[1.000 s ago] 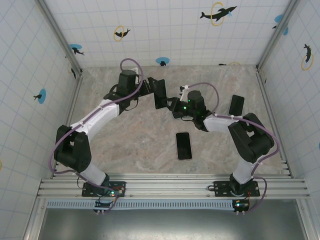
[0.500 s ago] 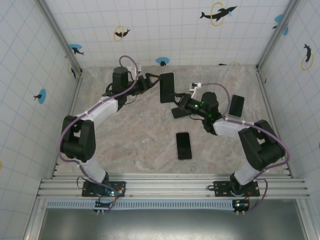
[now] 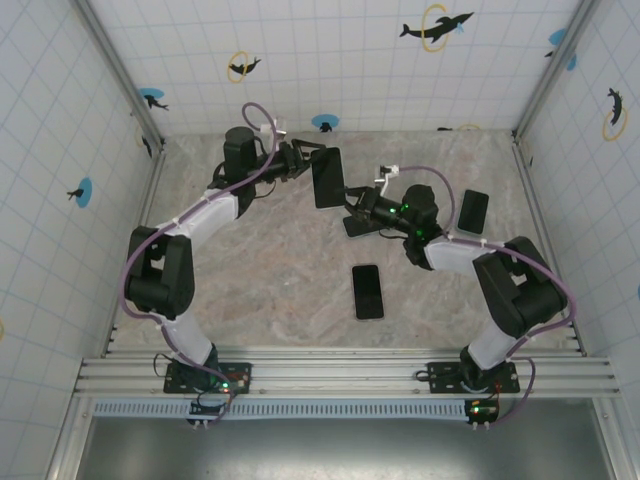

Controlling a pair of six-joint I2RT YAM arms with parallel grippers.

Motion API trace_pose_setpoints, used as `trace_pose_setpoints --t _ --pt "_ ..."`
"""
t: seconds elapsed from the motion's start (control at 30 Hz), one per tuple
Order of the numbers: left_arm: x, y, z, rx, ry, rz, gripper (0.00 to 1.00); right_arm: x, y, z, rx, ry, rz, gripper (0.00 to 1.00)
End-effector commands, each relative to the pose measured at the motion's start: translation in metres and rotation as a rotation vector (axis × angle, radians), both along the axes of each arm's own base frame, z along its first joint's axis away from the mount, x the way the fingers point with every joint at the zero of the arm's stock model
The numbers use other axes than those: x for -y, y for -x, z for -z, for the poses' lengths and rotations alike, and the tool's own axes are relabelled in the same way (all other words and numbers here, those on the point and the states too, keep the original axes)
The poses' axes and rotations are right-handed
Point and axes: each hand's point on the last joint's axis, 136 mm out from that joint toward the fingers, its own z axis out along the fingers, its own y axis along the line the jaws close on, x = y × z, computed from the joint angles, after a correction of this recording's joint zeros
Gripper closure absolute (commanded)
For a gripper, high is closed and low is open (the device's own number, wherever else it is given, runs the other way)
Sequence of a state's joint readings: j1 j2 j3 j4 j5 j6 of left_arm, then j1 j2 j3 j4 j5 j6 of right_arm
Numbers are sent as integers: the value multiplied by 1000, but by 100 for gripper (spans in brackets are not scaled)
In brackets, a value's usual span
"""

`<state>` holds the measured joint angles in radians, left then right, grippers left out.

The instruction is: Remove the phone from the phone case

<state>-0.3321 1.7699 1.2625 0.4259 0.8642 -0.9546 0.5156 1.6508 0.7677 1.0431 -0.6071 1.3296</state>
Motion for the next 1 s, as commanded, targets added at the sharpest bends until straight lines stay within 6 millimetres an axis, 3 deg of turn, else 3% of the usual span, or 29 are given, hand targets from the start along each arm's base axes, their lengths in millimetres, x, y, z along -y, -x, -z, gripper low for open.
trace_pose_setpoints --t 0.0,0.1,0.23,0.37,0.53,0.6,0.8,0.97 --pt "7 7 -18 30 42 53 49 -1 -1 -35 87 -85 -17 100" --pt "13 11 -14 11 44 78 58 -2 -1 -38 81 -111 -28 100" --pt "18 16 -13 4 46 93 61 -2 -3 -39 72 -120 -29 100" --pt "21 19 -13 3 47 104 72 2 -6 -40 64 -126 -15 100" --pt "21 19 -12 -12 56 103 92 2 -3 -43 74 -145 -25 99" --pt "20 19 -14 -10 59 91 94 4 -3 -42 72 -144 -22 92" --pt "12 8 -18 -6 82 -10 100 11 0 -40 99 -130 7 56" --pt "5 -3 -32 31 130 -135 100 15 11 -21 122 -56 82 45"
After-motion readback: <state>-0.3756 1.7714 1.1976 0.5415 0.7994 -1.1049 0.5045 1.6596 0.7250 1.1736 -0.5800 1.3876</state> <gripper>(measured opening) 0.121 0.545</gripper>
